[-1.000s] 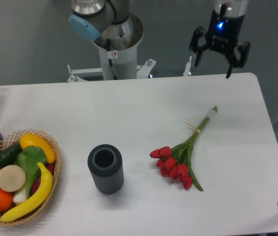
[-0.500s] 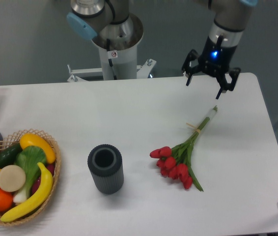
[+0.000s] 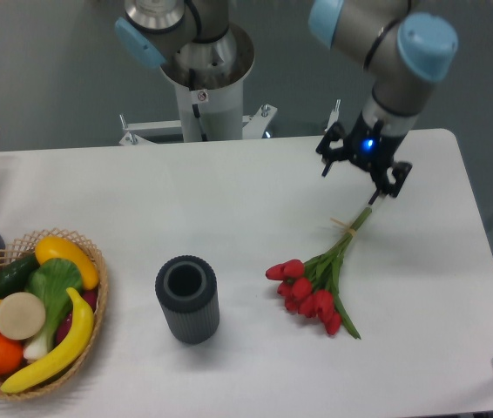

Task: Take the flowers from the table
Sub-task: 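Move the open gripper down toward the tied stems of the red tulips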

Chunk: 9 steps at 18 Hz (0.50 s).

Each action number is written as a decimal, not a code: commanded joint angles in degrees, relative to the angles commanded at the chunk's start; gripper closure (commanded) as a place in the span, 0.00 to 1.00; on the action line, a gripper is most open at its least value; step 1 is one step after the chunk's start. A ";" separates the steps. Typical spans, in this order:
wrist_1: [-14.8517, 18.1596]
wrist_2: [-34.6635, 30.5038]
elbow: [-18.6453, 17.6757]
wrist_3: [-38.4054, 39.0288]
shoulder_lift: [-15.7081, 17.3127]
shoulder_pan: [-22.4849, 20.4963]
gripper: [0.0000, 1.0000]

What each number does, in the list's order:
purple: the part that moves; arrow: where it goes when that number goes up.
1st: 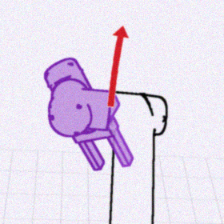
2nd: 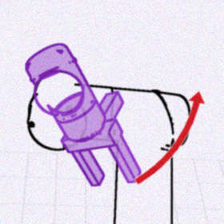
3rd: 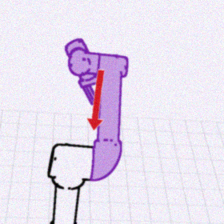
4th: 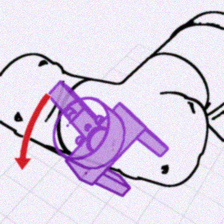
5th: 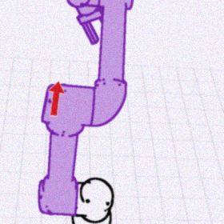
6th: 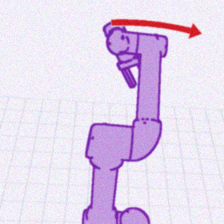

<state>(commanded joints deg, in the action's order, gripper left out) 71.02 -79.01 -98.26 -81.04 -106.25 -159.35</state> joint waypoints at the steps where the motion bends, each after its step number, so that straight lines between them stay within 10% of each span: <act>1: -1.23 0.00 -0.17 0.00 -0.62 0.44 0.00; 9: -6.15 0.26 -0.53 0.09 -5.18 1.41 0.00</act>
<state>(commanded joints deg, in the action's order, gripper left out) 64.87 -78.75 -98.79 -80.95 -111.44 -157.94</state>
